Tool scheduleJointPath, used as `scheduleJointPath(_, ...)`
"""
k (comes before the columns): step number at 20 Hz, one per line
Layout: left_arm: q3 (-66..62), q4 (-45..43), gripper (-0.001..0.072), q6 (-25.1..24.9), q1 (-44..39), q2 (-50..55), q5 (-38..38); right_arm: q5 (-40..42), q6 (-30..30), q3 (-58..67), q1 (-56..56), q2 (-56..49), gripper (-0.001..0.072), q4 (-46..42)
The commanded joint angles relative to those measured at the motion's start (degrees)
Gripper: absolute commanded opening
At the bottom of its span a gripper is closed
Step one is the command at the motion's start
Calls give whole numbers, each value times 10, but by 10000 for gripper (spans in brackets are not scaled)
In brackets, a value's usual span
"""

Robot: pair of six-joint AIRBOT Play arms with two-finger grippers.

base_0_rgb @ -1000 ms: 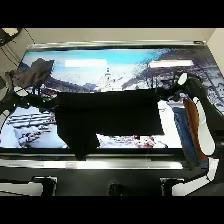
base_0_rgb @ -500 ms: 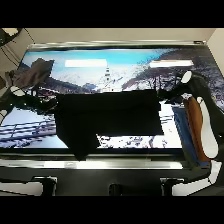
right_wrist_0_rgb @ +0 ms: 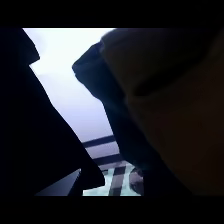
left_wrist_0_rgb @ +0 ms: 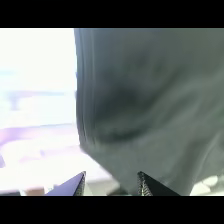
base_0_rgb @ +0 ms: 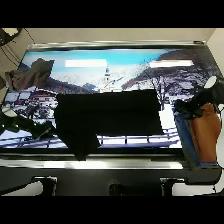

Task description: Fold the shirts.

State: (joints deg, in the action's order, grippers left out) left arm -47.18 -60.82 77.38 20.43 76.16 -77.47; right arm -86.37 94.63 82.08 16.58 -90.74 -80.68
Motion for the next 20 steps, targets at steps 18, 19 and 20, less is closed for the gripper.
scheduleJointPath(18,145,92,24,-11,-69,-46,164,54,-82,-158,-38,8,483,82)
scheduleJointPath(19,146,92,24,-11,-69,-47,163,67,-74,-164,-42,8,482,82)
scheduleJointPath(20,146,92,24,-11,-69,-47,163,76,-64,-172,-42,7,482,83)
